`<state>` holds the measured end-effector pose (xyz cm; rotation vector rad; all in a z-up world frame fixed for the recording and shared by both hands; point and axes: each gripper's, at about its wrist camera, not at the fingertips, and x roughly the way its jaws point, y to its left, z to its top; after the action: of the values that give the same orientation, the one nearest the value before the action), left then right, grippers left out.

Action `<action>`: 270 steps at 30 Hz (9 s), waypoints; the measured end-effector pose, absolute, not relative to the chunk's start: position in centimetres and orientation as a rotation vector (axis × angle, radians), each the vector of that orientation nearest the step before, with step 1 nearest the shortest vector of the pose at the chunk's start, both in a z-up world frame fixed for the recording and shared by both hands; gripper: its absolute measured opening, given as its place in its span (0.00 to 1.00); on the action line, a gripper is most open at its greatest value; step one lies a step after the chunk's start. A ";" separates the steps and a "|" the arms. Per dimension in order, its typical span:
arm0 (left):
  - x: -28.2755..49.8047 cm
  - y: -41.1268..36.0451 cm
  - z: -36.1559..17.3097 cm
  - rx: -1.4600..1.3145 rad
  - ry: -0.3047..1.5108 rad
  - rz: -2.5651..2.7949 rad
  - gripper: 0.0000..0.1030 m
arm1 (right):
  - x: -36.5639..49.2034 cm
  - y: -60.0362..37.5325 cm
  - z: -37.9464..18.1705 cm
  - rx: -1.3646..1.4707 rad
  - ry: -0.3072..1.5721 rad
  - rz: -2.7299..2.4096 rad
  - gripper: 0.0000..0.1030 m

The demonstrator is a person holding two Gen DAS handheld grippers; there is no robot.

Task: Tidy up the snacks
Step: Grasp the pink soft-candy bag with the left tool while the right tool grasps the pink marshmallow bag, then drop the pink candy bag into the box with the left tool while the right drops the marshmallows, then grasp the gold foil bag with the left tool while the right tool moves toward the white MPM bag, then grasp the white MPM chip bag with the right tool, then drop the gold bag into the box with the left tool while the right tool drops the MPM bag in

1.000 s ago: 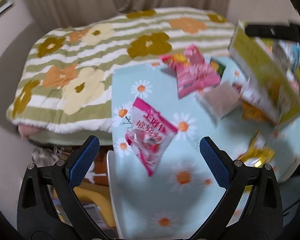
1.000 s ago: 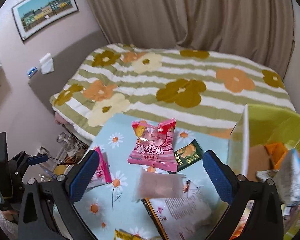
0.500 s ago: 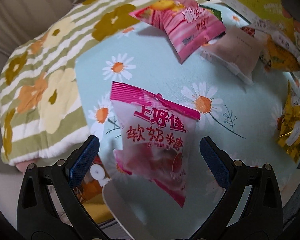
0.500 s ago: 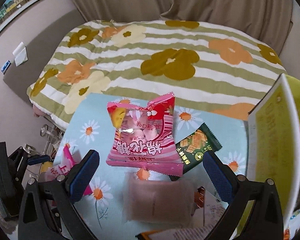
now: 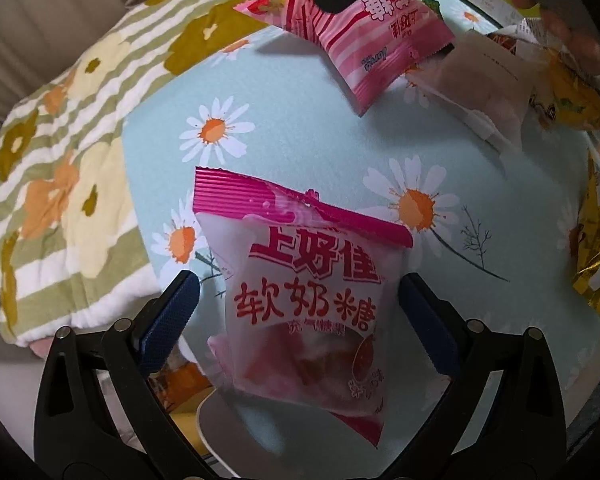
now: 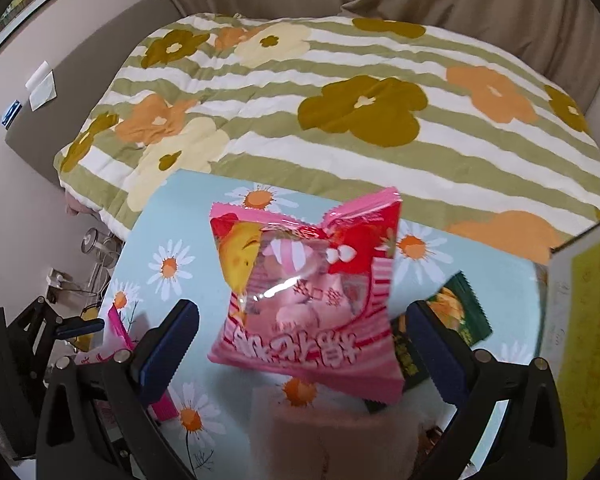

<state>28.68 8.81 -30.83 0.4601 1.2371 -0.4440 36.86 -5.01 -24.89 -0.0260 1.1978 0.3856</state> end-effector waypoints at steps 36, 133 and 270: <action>29.3 12.3 -28.7 0.129 1.236 -0.336 0.52 | 36.3 -2.3 -26.1 -0.187 1.258 0.370 0.66; 24.8 -10.2 -9.7 -0.073 0.979 -0.072 0.96 | 26.5 -36.9 -6.4 0.058 0.857 0.352 0.99; 22.1 5.4 -15.5 0.121 0.935 -0.442 0.52 | 17.7 -16.3 -11.4 0.500 0.727 -0.068 0.67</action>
<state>22.15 5.40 -15.48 0.1215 0.9349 -0.4423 17.66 -16.30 -11.41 0.5003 0.7272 -0.0681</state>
